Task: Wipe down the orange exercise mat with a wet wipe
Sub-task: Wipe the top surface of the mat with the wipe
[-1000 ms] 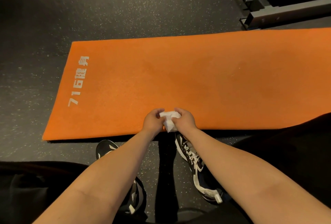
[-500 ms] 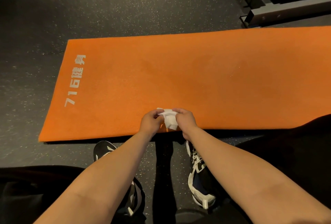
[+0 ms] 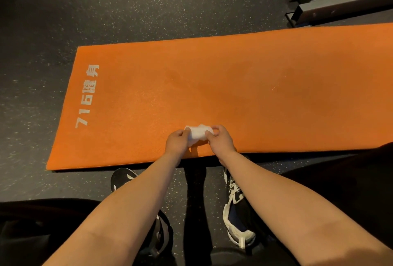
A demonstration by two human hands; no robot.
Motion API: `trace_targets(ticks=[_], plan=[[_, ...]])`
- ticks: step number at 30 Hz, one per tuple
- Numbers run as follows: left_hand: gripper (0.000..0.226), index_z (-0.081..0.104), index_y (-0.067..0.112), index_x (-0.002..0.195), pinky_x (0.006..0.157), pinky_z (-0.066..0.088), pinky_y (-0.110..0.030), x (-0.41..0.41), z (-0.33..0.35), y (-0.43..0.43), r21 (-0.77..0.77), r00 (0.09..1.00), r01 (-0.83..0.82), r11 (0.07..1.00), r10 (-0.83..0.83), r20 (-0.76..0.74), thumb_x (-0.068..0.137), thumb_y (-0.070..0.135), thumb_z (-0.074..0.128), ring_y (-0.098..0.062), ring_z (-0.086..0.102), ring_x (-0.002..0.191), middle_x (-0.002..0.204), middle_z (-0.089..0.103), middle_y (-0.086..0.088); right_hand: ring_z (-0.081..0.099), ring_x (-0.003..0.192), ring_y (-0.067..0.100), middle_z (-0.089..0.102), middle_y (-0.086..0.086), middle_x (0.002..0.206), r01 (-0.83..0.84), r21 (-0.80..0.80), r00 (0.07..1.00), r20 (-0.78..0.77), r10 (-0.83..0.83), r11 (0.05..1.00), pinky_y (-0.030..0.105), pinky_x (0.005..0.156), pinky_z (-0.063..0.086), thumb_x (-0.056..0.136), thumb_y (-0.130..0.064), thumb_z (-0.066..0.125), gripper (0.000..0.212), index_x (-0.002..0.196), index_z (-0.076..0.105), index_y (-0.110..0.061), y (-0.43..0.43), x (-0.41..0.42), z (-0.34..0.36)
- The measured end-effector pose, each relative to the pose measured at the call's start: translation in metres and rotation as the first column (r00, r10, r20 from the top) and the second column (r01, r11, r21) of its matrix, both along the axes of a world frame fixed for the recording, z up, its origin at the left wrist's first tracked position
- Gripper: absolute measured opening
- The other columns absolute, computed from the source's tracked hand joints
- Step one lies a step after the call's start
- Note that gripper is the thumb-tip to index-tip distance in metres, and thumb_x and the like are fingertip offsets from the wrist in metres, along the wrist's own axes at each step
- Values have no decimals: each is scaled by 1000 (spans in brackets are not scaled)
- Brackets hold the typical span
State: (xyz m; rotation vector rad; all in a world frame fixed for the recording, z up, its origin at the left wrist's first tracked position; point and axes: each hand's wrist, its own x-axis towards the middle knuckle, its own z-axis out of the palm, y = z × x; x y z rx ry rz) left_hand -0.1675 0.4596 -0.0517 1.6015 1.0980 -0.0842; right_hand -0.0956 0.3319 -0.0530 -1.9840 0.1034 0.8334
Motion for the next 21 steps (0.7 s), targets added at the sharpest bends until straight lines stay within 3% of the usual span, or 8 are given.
trace_targets(ticks=[4, 8, 11, 12, 14, 18, 20, 21], plan=[[38, 50, 14, 132, 76, 51, -33, 2, -1, -5, 0, 998, 17, 1000, -17, 58, 99, 27, 62, -23, 63, 96, 117, 65, -9, 60, 81, 16, 60, -4, 96, -61, 7, 996, 65, 60, 998, 30, 66, 46, 97, -24, 66, 46, 137, 44, -32, -3, -1, 0], [79, 20, 30, 156, 75, 51, -29, -2, -6, -3, -84, 995, 41, 996, -33, 95, 95, 12, 67, -23, 64, 100, 115, 61, -7, 58, 105, 19, 62, 5, 130, -206, -74, 969, 126, 214, 976, 26, 83, 41, 99, -16, 61, 30, 129, 66, -15, -5, 0, -4], [35, 57, 21, 132, 62, 43, -13, -2, -7, -4, 71, 987, 142, 987, -147, 69, 98, 14, 62, -22, 63, 95, 101, 64, -2, 51, 103, 18, 53, 0, 124, -164, -174, 956, 214, 200, 971, 23, 77, 34, 95, -20, 62, 14, 105, 71, -22, -8, -4, -3], [17, 65, 17, 115, 58, 41, -13, -2, -9, -5, 92, 984, 158, 983, -165, 72, 99, 16, 61, -21, 62, 91, 97, 66, -1, 46, 106, 17, 49, -4, 122, -176, -222, 940, 253, 231, 959, 24, 78, 31, 92, -21, 64, 7, 95, 68, -26, -9, -5, -2], [10, 69, 15, 95, 58, 40, -20, -3, -13, -5, 66, 978, 178, 982, -183, 99, 98, 21, 61, -17, 58, 80, 89, 67, -2, 44, 111, 17, 48, -7, 120, -218, -229, 905, 315, 284, 949, 30, 80, 34, 87, -19, 65, 9, 89, 59, -26, -11, -7, -5], [13, 69, 26, 80, 72, 42, -32, -3, -25, -4, 104, 964, 245, 964, -254, 76, 90, 34, 64, -23, 59, 93, 97, 66, -5, 51, 92, 19, 51, -3, 116, -393, -83, 858, 325, 398, 916, 34, 71, 39, 97, -6, 50, 34, 125, 57, -24, -9, -13, -13], [3, 67, 30, 92, 90, 45, -38, -6, -29, -3, 168, 964, 261, 951, -266, 6, 91, 31, 65, -25, 53, 114, 115, 61, -2, 50, 98, 21, 48, -1, 115, -483, -111, 806, 333, 490, 869, 39, 77, 43, 97, 0, 45, 47, 135, 58, -24, -8, -18, -18], [14, 66, 30, 107, 101, 43, -41, -9, -30, -2, 198, 958, 285, 938, -284, -37, 93, 28, 65, -26, 47, 125, 126, 57, -1, 51, 106, 24, 48, 0, 119, -510, -149, 778, 340, 529, 847, 43, 84, 44, 96, 2, 47, 49, 136, 59, -23, -8, -20, -23]])
